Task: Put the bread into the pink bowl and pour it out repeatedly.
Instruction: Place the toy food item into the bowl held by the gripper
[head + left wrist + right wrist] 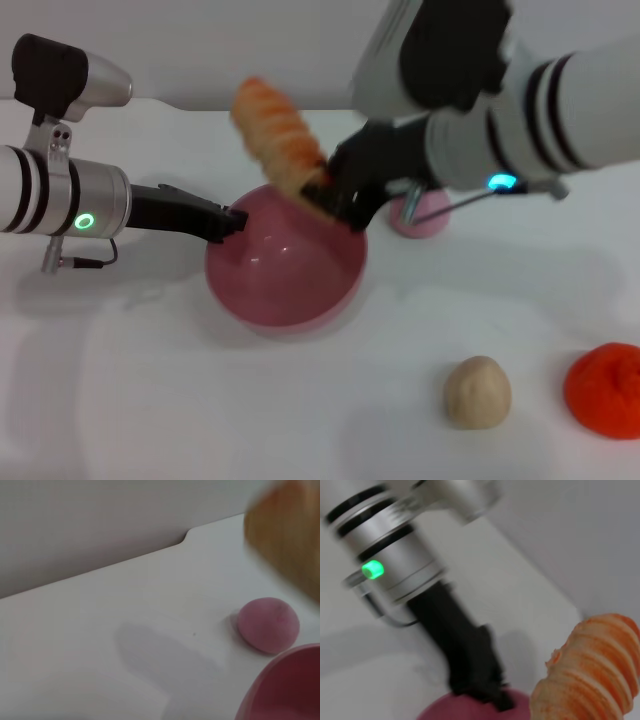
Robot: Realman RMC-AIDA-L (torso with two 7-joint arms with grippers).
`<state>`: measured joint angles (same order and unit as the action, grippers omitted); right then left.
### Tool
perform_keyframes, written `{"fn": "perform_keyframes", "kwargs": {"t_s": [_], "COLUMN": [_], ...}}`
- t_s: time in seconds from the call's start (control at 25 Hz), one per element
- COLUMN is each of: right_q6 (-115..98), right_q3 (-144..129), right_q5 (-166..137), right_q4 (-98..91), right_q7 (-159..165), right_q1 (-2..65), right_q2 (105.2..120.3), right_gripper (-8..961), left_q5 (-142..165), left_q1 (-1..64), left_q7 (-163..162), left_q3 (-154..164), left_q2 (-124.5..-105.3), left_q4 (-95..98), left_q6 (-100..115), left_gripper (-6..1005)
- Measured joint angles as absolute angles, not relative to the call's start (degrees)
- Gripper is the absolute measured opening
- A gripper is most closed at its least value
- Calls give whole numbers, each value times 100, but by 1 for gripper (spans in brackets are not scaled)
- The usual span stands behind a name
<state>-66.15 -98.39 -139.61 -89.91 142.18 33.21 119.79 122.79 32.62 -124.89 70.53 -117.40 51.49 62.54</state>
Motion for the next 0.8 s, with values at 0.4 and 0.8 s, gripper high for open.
{"fn": "perform_keyframes", "kwargs": {"t_s": [0.4, 0.8], "right_q6": [-6639, -6706], "right_q3": [-10034, -10034], "right_q5": [-13866, -13860], "right_q4": [-8834, -8860], "right_q7": [14201, 14195], "right_q1": [3376, 3392], "right_q2": [11979, 11979], "right_gripper": [189, 338], "left_q5": [12284, 12287], "left_q1": [3332, 3347], "left_q7": [-12451, -12424], "left_q3": [7056, 7057], "left_q2": [-11741, -11749], "left_q4": [5150, 5150], "left_q6": [6243, 6219], "left_gripper": [43, 42]}}
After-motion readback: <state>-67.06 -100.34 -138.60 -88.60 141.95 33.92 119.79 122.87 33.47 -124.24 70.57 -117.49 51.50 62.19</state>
